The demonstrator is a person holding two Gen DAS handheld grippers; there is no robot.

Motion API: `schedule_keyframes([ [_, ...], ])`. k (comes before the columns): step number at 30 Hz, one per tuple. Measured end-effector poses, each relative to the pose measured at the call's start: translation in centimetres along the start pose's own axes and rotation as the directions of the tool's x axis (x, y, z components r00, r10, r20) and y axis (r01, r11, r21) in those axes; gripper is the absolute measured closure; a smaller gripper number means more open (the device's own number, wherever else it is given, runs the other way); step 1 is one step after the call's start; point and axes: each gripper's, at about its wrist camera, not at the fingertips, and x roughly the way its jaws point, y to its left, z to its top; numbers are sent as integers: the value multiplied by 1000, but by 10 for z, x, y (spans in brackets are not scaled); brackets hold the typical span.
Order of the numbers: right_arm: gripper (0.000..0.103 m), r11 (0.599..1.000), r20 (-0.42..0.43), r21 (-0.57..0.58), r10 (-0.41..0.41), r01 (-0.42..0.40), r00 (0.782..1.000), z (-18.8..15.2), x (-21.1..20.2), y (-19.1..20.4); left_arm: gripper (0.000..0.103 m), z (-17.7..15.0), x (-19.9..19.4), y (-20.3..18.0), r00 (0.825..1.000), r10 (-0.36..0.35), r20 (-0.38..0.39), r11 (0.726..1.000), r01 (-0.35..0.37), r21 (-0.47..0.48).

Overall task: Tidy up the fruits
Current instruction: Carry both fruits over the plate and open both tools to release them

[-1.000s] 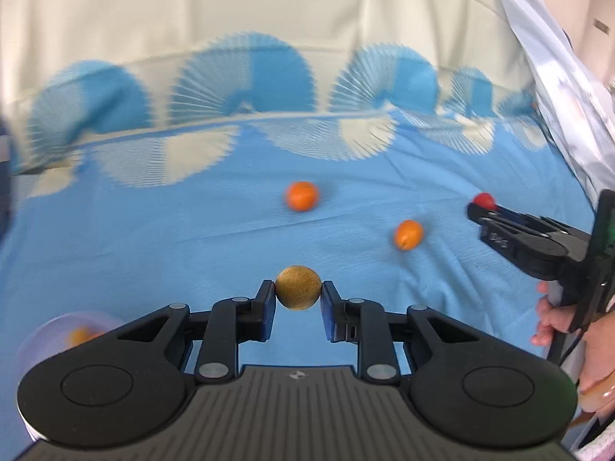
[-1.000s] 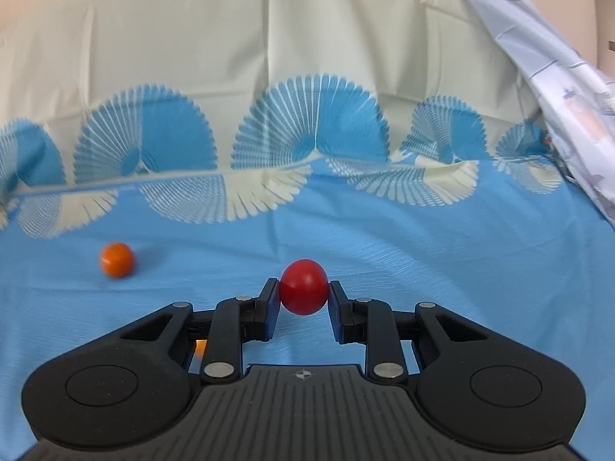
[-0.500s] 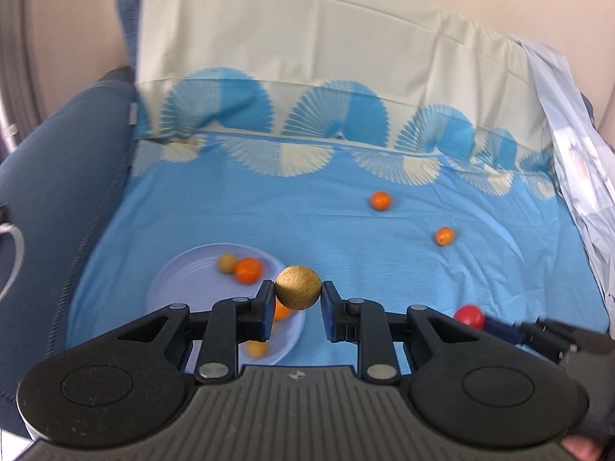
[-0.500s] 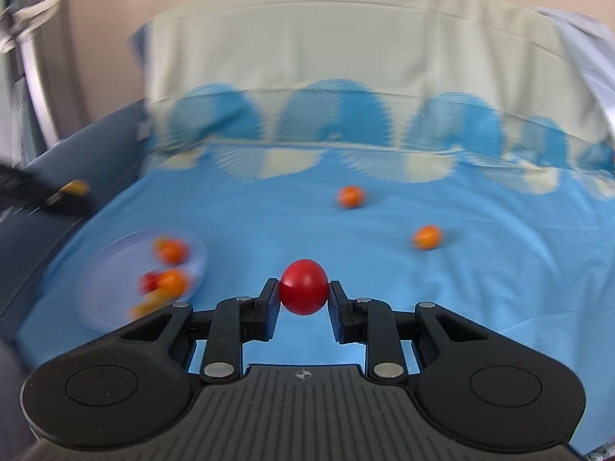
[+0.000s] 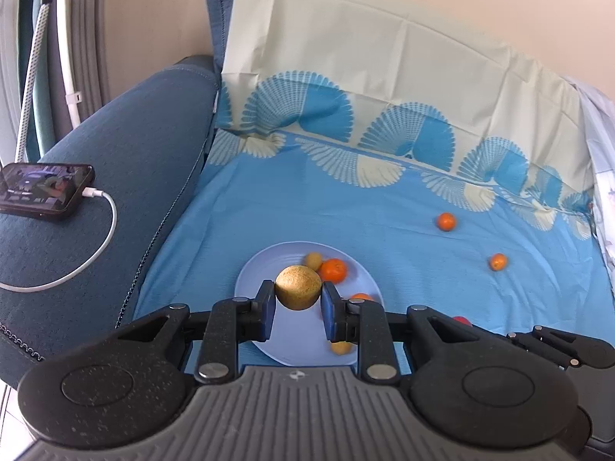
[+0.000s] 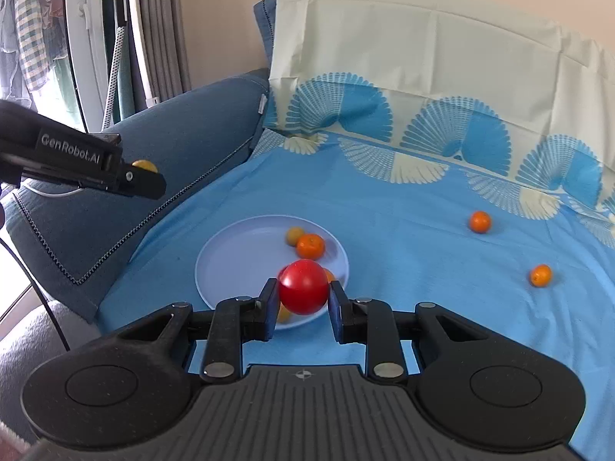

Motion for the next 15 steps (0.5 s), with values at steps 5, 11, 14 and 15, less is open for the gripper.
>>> schedule_keyframes([
  [5,75,999,-4,-34,1,-2,1000,9,25,6,75,7,25,4,1000,8,-19,1000,-8,-6],
  [11,75,997,-23,-76,23,-25,999,13,57,15,75,13,62,9,998,18,-57,1000,-19,-17],
  [14,75,997,-38,-73,34,-37,999,14,71,16,75,15,78,11,997,25,-68,1000,-26,-13],
  [15,75,997,-42,-72,37,-40,998,14,77,15,75,15,83,11,997,30,-72,999,-31,-11],
])
